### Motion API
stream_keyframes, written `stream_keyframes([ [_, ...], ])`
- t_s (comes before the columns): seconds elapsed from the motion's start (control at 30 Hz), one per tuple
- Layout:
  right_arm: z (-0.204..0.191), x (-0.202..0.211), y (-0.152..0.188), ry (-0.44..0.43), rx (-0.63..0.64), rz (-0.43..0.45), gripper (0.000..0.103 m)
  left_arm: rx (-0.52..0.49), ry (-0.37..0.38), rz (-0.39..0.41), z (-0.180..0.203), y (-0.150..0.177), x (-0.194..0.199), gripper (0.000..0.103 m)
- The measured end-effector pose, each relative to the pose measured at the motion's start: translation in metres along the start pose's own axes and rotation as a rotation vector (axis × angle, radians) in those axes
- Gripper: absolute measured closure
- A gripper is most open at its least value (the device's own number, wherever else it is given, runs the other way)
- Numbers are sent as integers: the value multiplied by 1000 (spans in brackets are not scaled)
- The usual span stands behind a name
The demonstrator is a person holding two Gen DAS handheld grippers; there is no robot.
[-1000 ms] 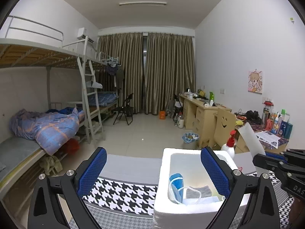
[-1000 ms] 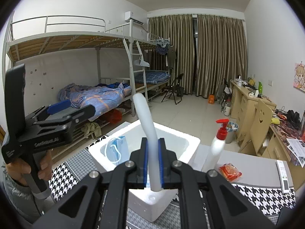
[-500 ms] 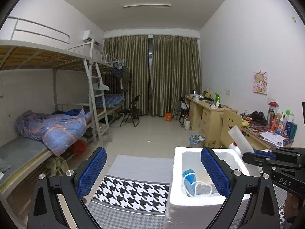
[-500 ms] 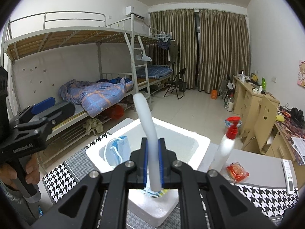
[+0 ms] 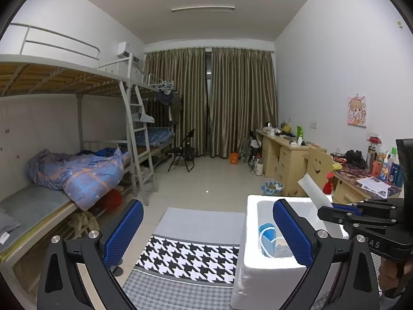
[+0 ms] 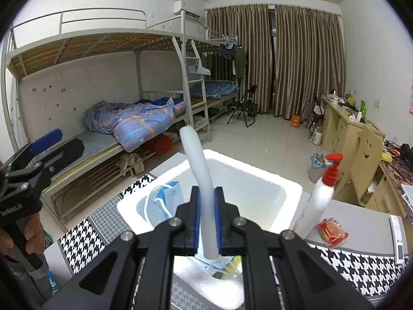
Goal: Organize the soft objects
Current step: 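Lower the white tube into the foam box and open the right tool, then withdraw both tools up and away from the foam box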
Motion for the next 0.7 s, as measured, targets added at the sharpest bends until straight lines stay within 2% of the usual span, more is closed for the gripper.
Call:
stream_keyframes([
  [0.2,3,-9,2,-5,-14,-11,82,16,-19,-7,-7,3,1,2],
  [0.3,2,-8,3,-2,-12,-6,63,13,-19,-12,-9,5,0,2],
  [0.47,-2,-3,3,-3,1,16,26,14,-18,-12,-10,5,1,2],
  [0.57,-2,0,3,-15,-11,33,17,9,-19,-8,-9,4,2,2],
  [0.7,-2,7,4,-9,-18,42,13,10,-14,-8,-8,4,3,2],
])
Point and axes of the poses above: each gripper's, at about its wrist camera, not at the fingertips, and x roughly against the way its jaws point, z to its right, y to its underside, the point moved 1 cm from there along -x, roughly the way its jaws point, and after that the axes turned 15 degrees about -y, right-handed, at the moved point
